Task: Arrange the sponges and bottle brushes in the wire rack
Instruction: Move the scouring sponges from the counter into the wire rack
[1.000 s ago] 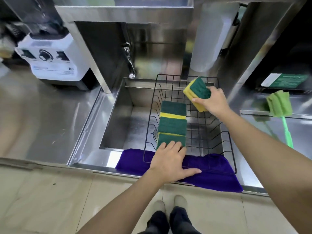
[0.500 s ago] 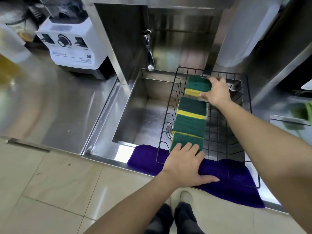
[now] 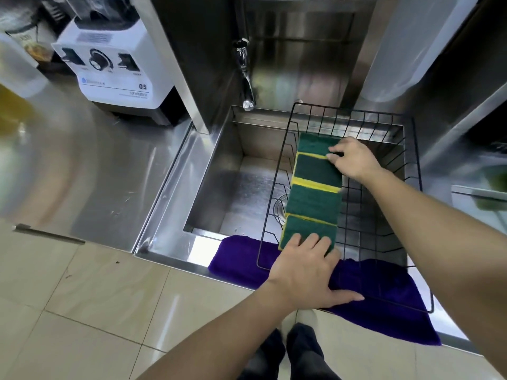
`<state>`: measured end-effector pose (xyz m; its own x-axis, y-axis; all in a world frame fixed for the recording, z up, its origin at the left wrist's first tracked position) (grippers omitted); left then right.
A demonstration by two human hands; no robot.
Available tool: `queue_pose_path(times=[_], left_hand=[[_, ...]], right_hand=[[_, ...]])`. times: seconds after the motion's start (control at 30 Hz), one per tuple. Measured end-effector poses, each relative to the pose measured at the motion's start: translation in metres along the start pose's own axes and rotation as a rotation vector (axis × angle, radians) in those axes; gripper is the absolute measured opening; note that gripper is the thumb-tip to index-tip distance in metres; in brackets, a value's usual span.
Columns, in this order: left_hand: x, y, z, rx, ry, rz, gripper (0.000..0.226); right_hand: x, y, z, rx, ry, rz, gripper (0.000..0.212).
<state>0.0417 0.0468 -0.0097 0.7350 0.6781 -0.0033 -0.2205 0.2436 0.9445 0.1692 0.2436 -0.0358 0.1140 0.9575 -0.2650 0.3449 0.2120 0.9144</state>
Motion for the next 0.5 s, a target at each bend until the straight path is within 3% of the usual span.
queue_pose_path(times=[0.13,0.23,0.5], left_hand=[[0.002,-0.003,0.003,0.004,-0.019,-0.009,0.072],[0.004,-0.003,0.007,-0.010,-0.048,-0.023,0.071],[0.027,-0.021,0.059,-0.038,-0.194,-0.181,0.070]], right_hand=[[-0.009,-0.001,-0.002,-0.105,0.062,-0.134,0.053],[-0.024,0.003,-0.002,-0.106,0.077,-0.131,0.055],[-0.089,0.083,0.065,-0.070,-0.119,0.305,0.029]])
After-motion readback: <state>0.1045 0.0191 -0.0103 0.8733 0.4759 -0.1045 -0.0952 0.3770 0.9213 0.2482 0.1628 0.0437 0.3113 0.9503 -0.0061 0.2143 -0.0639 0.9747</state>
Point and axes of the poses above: each hand's wrist, its own x-axis towards the middle knuckle, its own y-axis out of the back of the hand, z = x × y, the point moved 8 cm from there along x, towards the middle knuckle, and after that the axes turned 11 degrees about -x, right-handed, at the moved point
